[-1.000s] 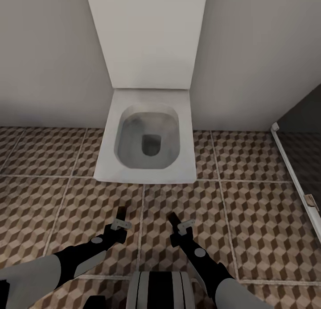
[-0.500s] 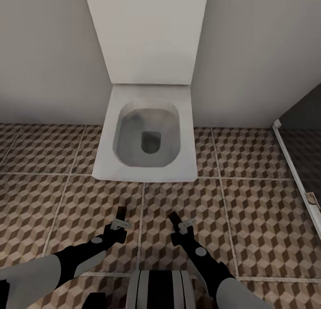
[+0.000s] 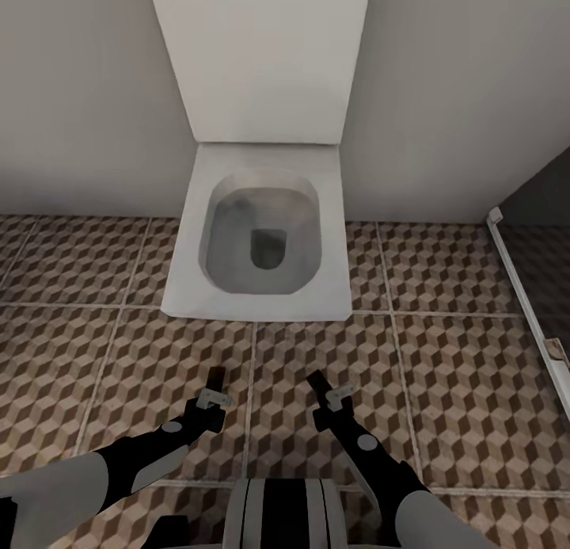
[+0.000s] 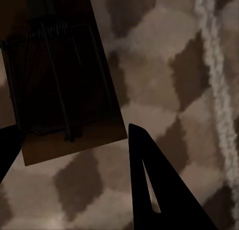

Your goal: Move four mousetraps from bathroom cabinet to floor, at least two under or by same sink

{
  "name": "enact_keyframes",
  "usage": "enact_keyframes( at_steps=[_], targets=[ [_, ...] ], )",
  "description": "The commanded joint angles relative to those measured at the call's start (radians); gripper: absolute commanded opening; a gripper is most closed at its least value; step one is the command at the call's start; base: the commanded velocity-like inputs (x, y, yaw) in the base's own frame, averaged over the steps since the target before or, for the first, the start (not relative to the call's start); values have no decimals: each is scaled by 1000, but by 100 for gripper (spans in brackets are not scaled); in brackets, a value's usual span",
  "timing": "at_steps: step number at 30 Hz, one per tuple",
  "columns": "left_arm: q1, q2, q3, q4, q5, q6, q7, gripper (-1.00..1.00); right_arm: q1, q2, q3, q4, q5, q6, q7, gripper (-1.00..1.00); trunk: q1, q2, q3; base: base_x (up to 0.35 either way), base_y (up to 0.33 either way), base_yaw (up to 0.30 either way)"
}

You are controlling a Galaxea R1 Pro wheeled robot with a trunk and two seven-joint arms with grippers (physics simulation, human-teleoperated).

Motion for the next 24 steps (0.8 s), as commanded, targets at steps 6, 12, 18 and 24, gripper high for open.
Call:
enact_keyframes(
  at_steps=[6, 12, 18, 24],
  targets=[
    [-2, 1, -8, -2, 6, -6, 9, -100, 0, -24, -3, -2, 7, -1, 26, -100, 0, 0, -1, 0, 0, 0],
    [-2, 1, -8, -2, 6, -6, 9, -100, 0, -32, -4, -2, 7, 0, 34, -100, 0, 0, -1, 0, 0, 0],
    [-2, 1, -8, -2, 6, -6, 9, -100, 0, -44, -4, -28, 8, 4, 85, -100, 0, 0, -1, 0, 0, 0],
    [-2, 1, -8, -1, 6, -6, 9, -100, 0, -46, -4, -38, 8, 10, 99, -100, 0, 0, -1, 0, 0, 0]
  ],
)
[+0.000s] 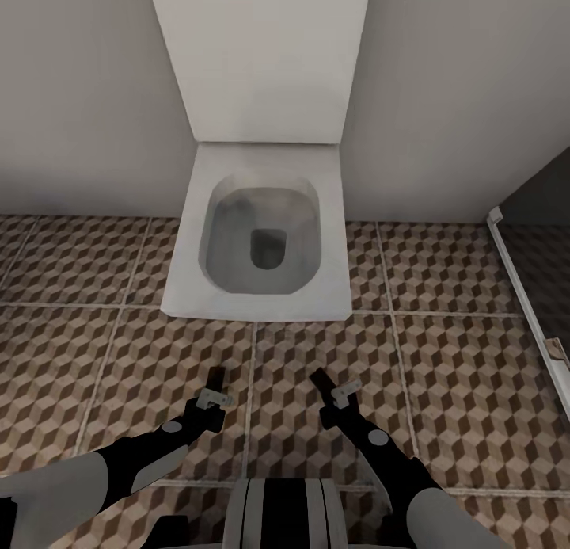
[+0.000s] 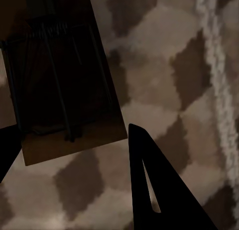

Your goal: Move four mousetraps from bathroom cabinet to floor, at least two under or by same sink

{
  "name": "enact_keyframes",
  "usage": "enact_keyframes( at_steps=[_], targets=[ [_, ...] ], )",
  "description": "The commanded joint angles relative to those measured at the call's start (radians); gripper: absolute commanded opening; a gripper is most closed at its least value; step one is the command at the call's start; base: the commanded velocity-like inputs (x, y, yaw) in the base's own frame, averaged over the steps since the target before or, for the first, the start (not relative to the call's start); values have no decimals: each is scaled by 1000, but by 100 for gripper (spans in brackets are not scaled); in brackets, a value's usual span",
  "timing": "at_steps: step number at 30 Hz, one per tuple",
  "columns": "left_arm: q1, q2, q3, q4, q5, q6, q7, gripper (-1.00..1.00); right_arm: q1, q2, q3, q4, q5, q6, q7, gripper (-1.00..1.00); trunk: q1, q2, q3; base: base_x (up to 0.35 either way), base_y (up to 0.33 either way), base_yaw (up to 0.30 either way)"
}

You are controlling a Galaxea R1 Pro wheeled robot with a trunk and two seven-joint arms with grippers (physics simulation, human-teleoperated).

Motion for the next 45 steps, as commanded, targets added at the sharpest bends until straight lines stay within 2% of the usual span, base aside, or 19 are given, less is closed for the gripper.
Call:
enact_keyframes(
  at_steps=[1, 33, 34, 41, 45],
  targets=[
    [-2, 1, -8, -2, 6, -6, 9, -100, 0, 0, -2, 0, 8, -3, 4, -100, 0, 0, -1, 0, 0, 0],
    [-2, 1, -8, -1, 7, -6, 9, -100, 0, 5, 1, 8, 7, -2, 11, -100, 0, 0, -1, 46, 0, 0],
    [-2, 1, -8, -1, 7, -6, 9, 100, 0, 5, 1, 8, 7, -2, 11, -100, 0, 0, -1, 0, 0, 0],
    [-2, 2, -8, 1, 8, -6, 9, 100, 0, 5, 2, 8, 6, -3, 12, -100, 0, 0, -1, 0, 0, 0],
    [-2, 3, -8, 1, 8, -6, 9, 100, 0, 5, 16, 7, 6, -4, 13, -100, 0, 0, -1, 0, 0, 0]
  ],
)
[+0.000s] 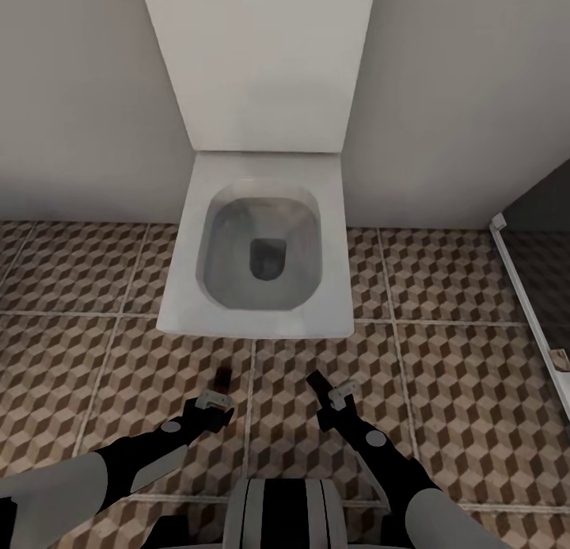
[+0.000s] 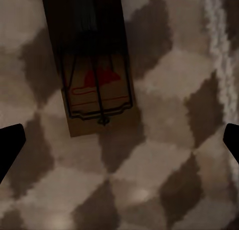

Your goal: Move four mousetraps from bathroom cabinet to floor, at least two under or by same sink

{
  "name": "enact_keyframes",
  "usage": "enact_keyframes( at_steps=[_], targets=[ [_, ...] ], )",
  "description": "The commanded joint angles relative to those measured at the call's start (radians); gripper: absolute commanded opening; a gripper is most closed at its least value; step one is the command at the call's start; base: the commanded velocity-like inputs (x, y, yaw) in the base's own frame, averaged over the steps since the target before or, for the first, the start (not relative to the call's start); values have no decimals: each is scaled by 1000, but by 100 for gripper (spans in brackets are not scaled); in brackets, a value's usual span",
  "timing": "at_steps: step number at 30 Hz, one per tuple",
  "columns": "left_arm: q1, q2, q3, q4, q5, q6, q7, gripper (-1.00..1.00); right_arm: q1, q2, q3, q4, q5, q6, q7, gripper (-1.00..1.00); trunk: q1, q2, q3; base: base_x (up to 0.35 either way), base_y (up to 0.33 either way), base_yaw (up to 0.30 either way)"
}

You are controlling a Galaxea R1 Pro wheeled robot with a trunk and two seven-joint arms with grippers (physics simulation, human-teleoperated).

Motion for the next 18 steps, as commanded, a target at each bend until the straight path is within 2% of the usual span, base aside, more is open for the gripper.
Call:
enact_keyframes(
  at_steps=[1, 18],
  targets=[
    [-2, 1, -8, -2, 10, -7, 7, 100, 0, 0, 1, 0, 9, -4, 1, -100, 0, 0, -1, 0, 0, 0],
    [-2, 1, -8, -2, 10, -7, 7, 100, 0, -1, 15, -3, 8, -2, -2, -100, 0, 0, -1, 0, 0, 0]
  ],
)
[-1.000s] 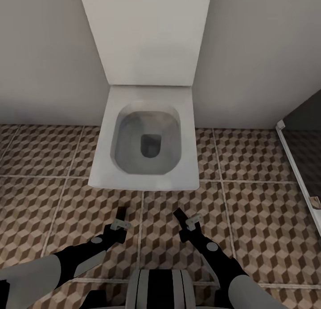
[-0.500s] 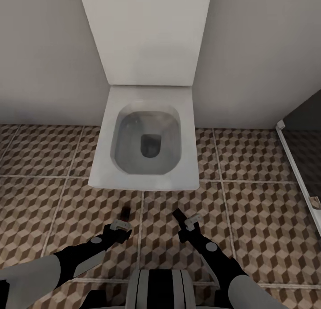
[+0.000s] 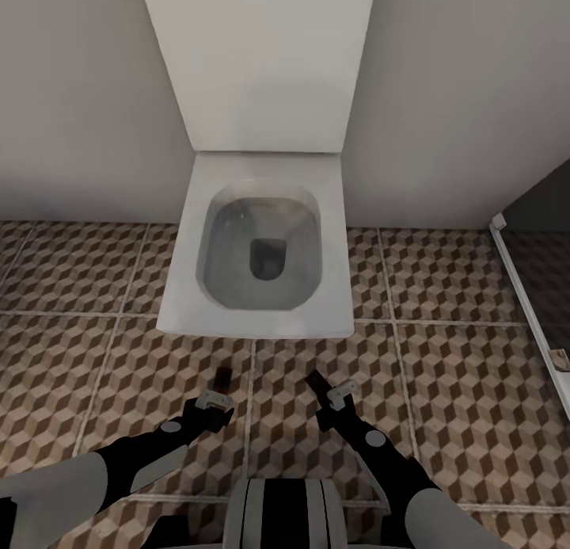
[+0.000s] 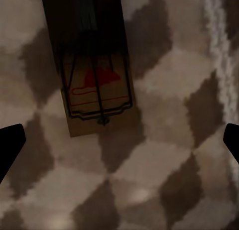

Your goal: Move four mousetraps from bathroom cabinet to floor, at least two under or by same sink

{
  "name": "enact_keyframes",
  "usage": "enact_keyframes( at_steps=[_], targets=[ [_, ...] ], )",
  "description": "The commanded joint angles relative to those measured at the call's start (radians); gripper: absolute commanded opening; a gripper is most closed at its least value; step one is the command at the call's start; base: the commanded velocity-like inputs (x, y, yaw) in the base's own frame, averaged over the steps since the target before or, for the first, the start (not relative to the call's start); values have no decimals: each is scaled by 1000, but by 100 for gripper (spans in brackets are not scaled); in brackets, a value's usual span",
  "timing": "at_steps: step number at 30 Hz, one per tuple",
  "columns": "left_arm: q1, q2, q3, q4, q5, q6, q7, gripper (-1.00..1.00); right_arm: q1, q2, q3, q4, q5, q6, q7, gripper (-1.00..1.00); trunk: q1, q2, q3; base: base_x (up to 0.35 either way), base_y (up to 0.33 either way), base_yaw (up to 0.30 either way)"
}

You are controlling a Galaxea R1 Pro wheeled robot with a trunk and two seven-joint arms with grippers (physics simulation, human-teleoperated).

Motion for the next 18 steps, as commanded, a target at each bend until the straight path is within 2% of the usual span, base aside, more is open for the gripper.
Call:
enact_keyframes(
  at_steps=[1, 14, 18],
  targets=[
    [-2, 1, -8, -2, 10, -7, 7, 100, 0, 0, -2, 1, 9, -3, 1, -100, 0, 0, -1, 0, 0, 0],
    [-2, 1, -8, -4, 10, -7, 7, 100, 0, 0, -2, 1, 9, -3, -1, -100, 0, 0, -10, 0, 0, 0],
    [-2, 9, -7, -13, 9, -7, 8, 100, 0, 0, -2, 1, 9, -3, -1, -100, 0, 0, -16, 0, 0, 0]
  ],
)
